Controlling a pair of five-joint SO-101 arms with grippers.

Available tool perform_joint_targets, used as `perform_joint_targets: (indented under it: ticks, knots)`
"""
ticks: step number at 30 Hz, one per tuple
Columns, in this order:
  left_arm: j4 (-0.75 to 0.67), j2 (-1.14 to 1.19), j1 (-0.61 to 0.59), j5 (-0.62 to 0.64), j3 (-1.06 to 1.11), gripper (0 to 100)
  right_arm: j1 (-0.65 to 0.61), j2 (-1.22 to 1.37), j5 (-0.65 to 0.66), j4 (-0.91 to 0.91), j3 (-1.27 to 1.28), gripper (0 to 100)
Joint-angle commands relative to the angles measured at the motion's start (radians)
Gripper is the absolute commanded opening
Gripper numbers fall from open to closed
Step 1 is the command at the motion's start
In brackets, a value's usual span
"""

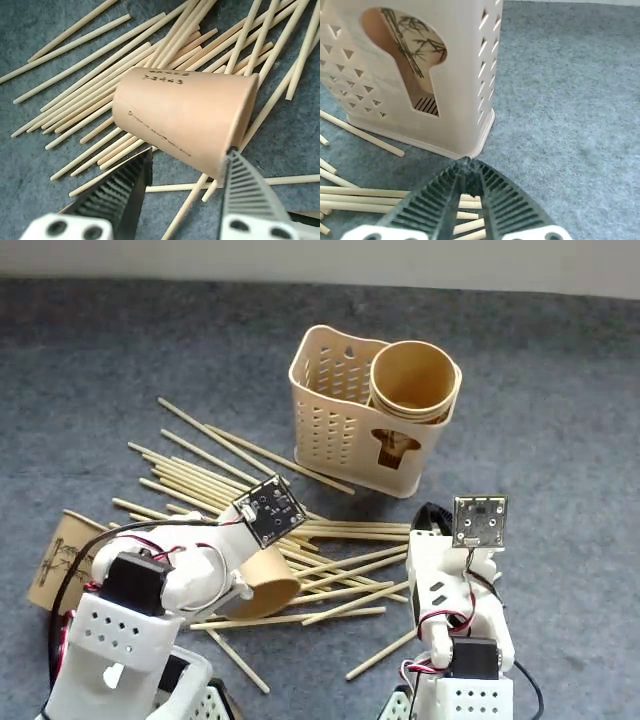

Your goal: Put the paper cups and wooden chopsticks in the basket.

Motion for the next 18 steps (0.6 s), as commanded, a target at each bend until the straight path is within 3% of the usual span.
perform_joint_targets:
  ticks: [1,12,18]
  knots:
    - [-0.018,-0.008,-0.005,-0.003,-0.048,16,0.001,-0.012,0.014,-0.025,-0.005,0.5]
    - [-0.04,-0.01,-0.005,-0.005,0.004,16,0.001,-0.012,0.017,-0.025,-0.005,0.5]
    - [-0.17,-0.01,-0.031,0.002,0.124,23,0.001,-0.012,0.018,-0.025,-0.005,0.5]
